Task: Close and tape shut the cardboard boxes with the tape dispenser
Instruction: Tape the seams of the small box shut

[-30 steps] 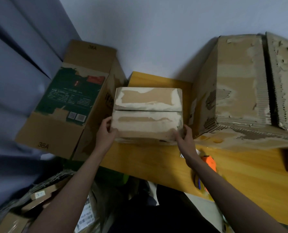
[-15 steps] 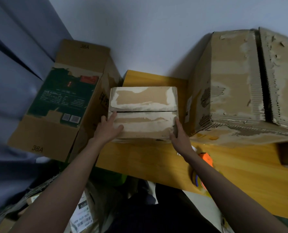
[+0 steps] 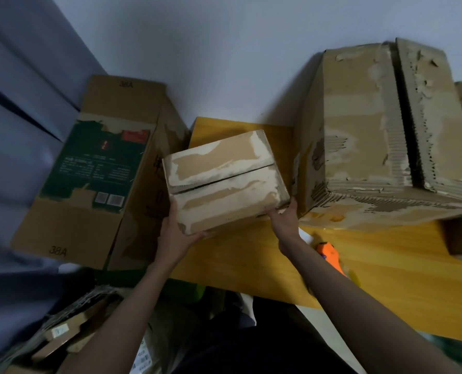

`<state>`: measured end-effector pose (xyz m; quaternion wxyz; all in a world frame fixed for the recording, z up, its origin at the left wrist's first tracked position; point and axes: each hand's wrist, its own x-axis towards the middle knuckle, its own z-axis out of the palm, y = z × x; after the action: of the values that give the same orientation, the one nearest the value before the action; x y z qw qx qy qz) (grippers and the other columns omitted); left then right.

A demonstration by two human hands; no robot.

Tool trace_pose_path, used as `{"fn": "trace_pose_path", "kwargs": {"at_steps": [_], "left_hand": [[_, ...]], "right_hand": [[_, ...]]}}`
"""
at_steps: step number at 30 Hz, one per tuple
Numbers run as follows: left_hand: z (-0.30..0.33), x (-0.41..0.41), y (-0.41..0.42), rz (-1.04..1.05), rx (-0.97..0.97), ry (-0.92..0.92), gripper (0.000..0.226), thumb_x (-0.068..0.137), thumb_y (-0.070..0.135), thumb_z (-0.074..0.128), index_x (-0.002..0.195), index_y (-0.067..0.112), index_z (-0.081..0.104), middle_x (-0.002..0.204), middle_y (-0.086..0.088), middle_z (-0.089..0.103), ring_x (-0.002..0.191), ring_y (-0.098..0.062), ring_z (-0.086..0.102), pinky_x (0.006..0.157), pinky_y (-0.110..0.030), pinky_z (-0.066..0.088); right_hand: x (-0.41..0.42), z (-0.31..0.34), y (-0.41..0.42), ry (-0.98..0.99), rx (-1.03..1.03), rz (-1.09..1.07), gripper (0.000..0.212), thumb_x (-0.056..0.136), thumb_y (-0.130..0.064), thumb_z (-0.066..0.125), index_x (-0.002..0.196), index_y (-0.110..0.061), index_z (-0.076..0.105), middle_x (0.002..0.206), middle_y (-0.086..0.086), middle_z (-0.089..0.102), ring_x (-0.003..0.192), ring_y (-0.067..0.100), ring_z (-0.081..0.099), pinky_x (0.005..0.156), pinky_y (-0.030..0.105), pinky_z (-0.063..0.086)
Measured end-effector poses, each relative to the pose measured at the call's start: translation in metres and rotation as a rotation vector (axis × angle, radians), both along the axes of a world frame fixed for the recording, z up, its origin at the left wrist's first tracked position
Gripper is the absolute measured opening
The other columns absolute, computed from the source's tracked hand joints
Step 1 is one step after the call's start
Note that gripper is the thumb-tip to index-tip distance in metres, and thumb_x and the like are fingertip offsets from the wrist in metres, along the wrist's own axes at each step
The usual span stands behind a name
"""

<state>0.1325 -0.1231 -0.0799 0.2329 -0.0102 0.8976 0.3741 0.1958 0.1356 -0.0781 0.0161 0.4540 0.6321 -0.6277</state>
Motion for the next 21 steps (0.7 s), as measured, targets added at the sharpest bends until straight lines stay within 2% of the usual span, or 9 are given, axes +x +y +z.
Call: {"fn": "trace_pose_path", "kwargs": {"at_steps": [3, 5, 7, 9, 11, 13, 15, 17, 21], "left_hand": [[0.002, 0.007, 0.009, -0.006, -0.035, 0.017, 0.134, 0.067, 0.052, 0.088, 0.16, 0.036, -0.008, 0.16, -0.007, 0.024, 0.144, -0.03, 0.031, 0.115, -0.056, 0.033], [0.003, 0.011, 0.013, -0.03, -0.055, 0.011, 0.135, 0.064, 0.057, 0.086, 0.161, 0.03, -0.004, 0.164, -0.006, 0.019, 0.147, -0.029, 0.027, 0.115, -0.049, 0.032], [0.002, 0.019, 0.017, -0.045, -0.023, -0.021, 0.135, 0.062, 0.064, 0.085, 0.161, 0.028, 0.001, 0.165, -0.002, 0.02, 0.148, -0.026, 0.028, 0.115, -0.047, 0.034], [0.003, 0.026, 0.018, -0.056, 0.002, -0.069, 0.132, 0.06, 0.071, 0.084, 0.16, 0.029, 0.007, 0.161, 0.0, 0.028, 0.142, -0.025, 0.037, 0.113, -0.048, 0.042], [0.007, 0.027, 0.014, -0.07, 0.013, -0.085, 0.117, 0.066, 0.063, 0.085, 0.157, 0.025, 0.021, 0.146, 0.001, 0.044, 0.126, -0.022, 0.053, 0.101, -0.044, 0.053], [0.014, 0.018, 0.009, -0.06, 0.002, -0.011, 0.085, 0.075, 0.051, 0.082, 0.145, 0.02, 0.045, 0.127, 0.004, 0.051, 0.114, -0.019, 0.058, 0.092, -0.038, 0.055], [0.022, 0.001, 0.004, -0.023, -0.059, 0.126, 0.055, 0.083, 0.042, 0.078, 0.129, 0.019, 0.06, 0.124, 0.003, 0.042, 0.116, -0.016, 0.049, 0.1, -0.041, 0.05], [0.026, -0.026, -0.002, -0.016, -0.103, 0.216, 0.058, 0.083, 0.035, 0.079, 0.134, 0.021, 0.055, 0.136, 0.0, 0.035, 0.125, -0.016, 0.039, 0.111, -0.046, 0.04], [0.027, -0.078, -0.007, -0.056, -0.161, 0.163, 0.097, 0.08, 0.037, 0.083, 0.158, 0.031, 0.025, 0.166, 0.003, 0.012, 0.152, -0.026, 0.017, 0.118, -0.054, 0.024]], "right_hand": [[-0.002, 0.0, -0.001, 0.024, -0.058, -0.043, 0.083, 0.1, -0.019, 0.061, 0.161, -0.03, 0.005, 0.16, 0.003, 0.032, 0.141, 0.035, 0.038, 0.112, 0.05, 0.041], [-0.003, -0.003, 0.001, 0.031, -0.13, -0.08, 0.084, 0.096, -0.018, 0.066, 0.159, -0.034, 0.012, 0.155, 0.001, 0.038, 0.137, 0.035, 0.043, 0.109, 0.055, 0.044], [-0.002, -0.002, -0.002, 0.065, -0.207, -0.095, 0.078, 0.095, -0.017, 0.068, 0.156, -0.029, 0.021, 0.146, -0.002, 0.045, 0.133, 0.03, 0.047, 0.107, 0.052, 0.047], [-0.001, 0.005, -0.009, 0.113, -0.274, -0.039, 0.075, 0.095, -0.016, 0.068, 0.156, -0.023, 0.026, 0.142, -0.004, 0.049, 0.131, 0.025, 0.049, 0.105, 0.047, 0.049], [-0.001, 0.005, -0.013, 0.109, -0.296, 0.026, 0.079, 0.095, -0.018, 0.069, 0.158, -0.026, 0.022, 0.149, -0.002, 0.045, 0.134, 0.024, 0.047, 0.106, 0.05, 0.049], [0.0, 0.004, -0.015, 0.077, -0.311, 0.052, 0.085, 0.095, -0.019, 0.069, 0.159, -0.032, 0.015, 0.154, 0.001, 0.039, 0.136, 0.028, 0.044, 0.104, 0.054, 0.049], [0.002, 0.005, -0.016, 0.039, -0.301, 0.09, 0.085, 0.096, -0.021, 0.069, 0.158, -0.036, 0.013, 0.154, 0.003, 0.038, 0.136, 0.031, 0.044, 0.101, 0.057, 0.049], [0.003, 0.004, -0.018, 0.011, -0.281, 0.129, 0.086, 0.094, -0.024, 0.07, 0.157, -0.037, 0.012, 0.152, 0.005, 0.04, 0.134, 0.033, 0.046, 0.099, 0.059, 0.051], [0.0, 0.006, -0.029, -0.034, -0.292, 0.173, 0.088, 0.092, -0.029, 0.073, 0.155, -0.039, 0.012, 0.149, 0.007, 0.043, 0.128, 0.034, 0.052, 0.091, 0.058, 0.056]]}}
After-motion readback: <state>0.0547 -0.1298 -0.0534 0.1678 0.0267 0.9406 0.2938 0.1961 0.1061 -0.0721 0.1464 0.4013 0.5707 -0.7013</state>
